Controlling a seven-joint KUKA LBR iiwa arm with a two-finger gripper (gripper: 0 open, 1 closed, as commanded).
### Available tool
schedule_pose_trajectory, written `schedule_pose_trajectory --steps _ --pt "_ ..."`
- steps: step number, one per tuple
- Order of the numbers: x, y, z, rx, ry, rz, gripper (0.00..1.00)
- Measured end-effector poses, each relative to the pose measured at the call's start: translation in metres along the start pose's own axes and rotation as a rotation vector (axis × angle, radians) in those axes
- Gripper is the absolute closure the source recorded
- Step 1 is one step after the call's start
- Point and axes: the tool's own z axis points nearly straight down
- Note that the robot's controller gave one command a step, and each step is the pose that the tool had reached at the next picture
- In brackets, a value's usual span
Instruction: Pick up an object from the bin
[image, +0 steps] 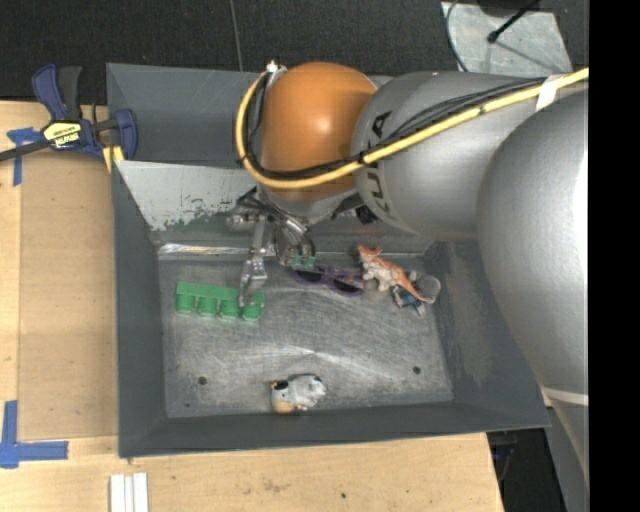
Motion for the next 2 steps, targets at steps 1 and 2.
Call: schedule_pose_trajectory --steps 1,2 --pt "0.001 0.002 0.016 0.001 0.002 -0.01 0.0" --pt "0.018 0.015 0.045 0.001 0.019 -0.069 0.0"
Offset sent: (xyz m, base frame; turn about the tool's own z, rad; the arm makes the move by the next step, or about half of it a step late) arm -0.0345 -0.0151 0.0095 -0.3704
